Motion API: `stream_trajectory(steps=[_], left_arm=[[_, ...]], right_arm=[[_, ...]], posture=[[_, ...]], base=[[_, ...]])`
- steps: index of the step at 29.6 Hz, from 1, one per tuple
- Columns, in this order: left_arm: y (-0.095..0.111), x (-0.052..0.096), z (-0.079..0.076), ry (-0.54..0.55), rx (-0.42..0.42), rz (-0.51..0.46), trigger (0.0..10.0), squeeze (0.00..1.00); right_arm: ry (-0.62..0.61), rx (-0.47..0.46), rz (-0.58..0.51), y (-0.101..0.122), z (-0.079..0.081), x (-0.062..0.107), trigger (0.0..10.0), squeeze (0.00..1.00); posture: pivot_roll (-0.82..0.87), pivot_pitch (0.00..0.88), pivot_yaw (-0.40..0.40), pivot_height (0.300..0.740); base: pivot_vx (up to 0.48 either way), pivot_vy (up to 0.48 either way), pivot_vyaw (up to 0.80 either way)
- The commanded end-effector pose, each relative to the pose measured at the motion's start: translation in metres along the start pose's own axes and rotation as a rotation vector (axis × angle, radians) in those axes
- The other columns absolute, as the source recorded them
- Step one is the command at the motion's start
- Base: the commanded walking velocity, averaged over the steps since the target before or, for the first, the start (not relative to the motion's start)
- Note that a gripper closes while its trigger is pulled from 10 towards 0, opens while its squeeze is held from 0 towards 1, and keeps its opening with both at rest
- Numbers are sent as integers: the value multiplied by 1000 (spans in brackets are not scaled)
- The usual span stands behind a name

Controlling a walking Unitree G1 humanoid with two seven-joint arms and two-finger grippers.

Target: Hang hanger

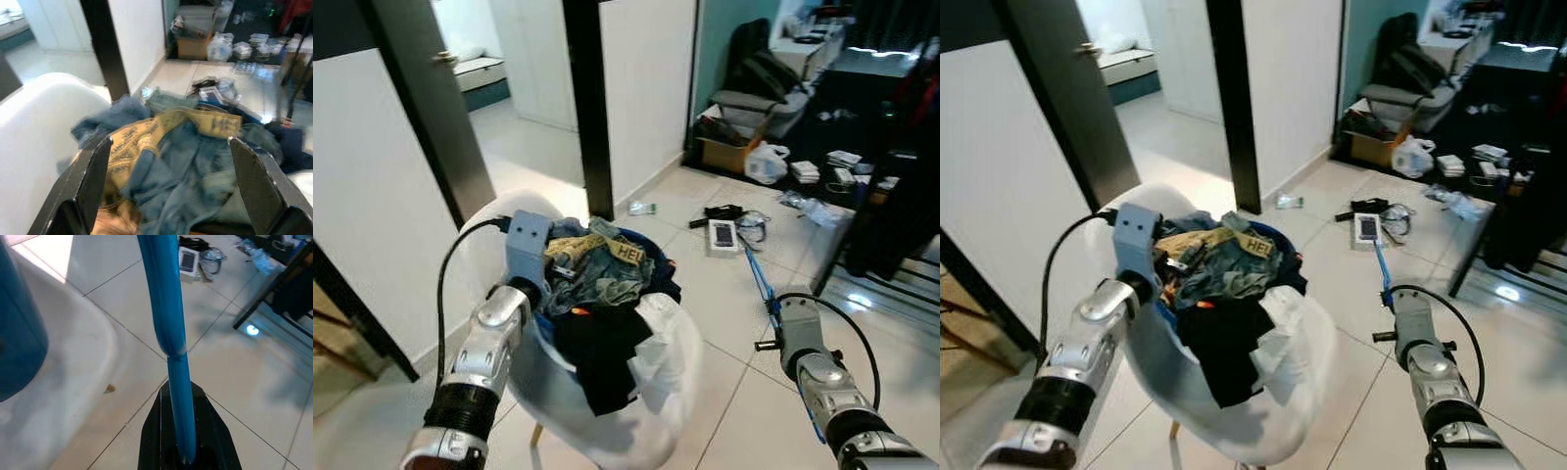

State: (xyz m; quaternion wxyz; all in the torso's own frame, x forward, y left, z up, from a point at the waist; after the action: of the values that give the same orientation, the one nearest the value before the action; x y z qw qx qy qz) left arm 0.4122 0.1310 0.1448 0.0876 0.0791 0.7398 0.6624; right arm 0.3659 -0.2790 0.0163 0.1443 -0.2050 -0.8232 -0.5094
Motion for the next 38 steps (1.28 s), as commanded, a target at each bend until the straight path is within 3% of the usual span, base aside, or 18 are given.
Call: stream_trajectory(steps=[1,8,21,31,38], left_arm=[[-9,-2,9,34,-41,52,10000,0],[-33,-9,21,99,-53,160,10000,0],[11,-40,21,121,-129,90,10000,0],[10,-44,14,64,-187,117,10000,0],[7,-45,20,88,-222,147,10000,0]], right_arm=[[31,8,-15,4,11,-1,10000,0],[47,17,-11,-2,16,1,10000,0],[94,32,-11,-24,36,14,10000,0],[108,33,-19,-32,43,24,10000,0],[106,35,-23,-36,40,33,10000,0]], posture=[[-38,0,69,740],[-59,0,86,740],[-111,0,148,740],[-129,0,167,740],[-150,32,172,740]], base=[[0,0,0],[0,0,0],[0,0,0],[0,0,0],[0,0,0]])
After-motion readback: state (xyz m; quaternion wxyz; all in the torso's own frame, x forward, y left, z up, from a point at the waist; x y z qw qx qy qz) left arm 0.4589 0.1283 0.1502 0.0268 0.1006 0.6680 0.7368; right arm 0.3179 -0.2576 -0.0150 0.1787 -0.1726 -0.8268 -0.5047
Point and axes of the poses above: a point about 5 cm out from each wrist's last joint towards the gripper, its own x axis pointing back from the gripper into the wrist, its own y axis along the axis of the wrist's last joint, z = x × y, the point moved 6 cm from there along -x, pointing out of the wrist towards the gripper, and after that the axes turned 10 degrees about x, right-handed, at the moved point
